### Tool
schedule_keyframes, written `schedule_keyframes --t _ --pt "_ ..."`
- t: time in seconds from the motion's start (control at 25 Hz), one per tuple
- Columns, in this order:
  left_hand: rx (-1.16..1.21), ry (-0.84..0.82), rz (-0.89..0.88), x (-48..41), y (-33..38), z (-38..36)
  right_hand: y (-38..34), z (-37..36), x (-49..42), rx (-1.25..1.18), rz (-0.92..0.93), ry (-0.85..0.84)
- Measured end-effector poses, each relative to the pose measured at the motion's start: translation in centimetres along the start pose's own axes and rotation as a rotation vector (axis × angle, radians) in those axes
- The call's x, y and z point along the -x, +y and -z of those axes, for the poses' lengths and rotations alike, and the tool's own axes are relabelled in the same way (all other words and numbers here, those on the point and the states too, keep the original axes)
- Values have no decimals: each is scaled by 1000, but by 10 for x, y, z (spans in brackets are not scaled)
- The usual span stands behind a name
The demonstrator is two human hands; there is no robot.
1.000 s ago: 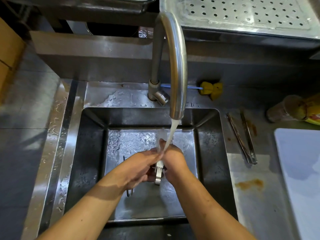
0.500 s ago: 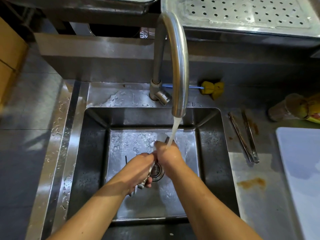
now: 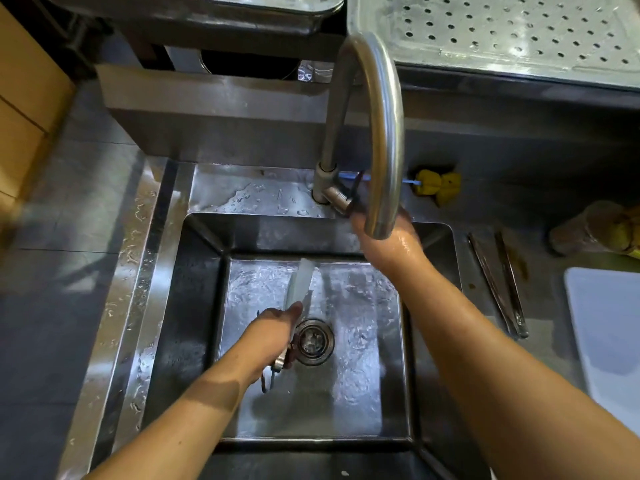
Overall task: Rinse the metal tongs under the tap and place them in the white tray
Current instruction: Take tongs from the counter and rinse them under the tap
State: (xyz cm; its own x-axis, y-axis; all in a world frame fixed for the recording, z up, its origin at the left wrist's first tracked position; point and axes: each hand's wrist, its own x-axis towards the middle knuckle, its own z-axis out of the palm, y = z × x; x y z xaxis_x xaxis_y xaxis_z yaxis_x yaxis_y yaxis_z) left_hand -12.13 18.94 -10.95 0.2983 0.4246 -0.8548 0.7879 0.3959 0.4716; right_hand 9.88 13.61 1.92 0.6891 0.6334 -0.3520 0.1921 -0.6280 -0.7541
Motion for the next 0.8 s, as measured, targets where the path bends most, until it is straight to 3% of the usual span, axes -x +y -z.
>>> schedule_keyframes --t 0.08,0.2,0.32,0.48,0.8 --pt "-16 57 9 -13 -10 2 23 7 -1 330 -70 -40" --pt "-249 161 60 -27 -12 2 34 3 -12 723 16 -119" --pt "-463 204 63 -42 -15 5 39 -1 -31 557 54 -215" --pt "-503 304 78 -65 -22 11 66 -5 -63 947 92 -150" --pt "-479 355 98 -109 -40 17 101 -12 -95 1086 23 -130"
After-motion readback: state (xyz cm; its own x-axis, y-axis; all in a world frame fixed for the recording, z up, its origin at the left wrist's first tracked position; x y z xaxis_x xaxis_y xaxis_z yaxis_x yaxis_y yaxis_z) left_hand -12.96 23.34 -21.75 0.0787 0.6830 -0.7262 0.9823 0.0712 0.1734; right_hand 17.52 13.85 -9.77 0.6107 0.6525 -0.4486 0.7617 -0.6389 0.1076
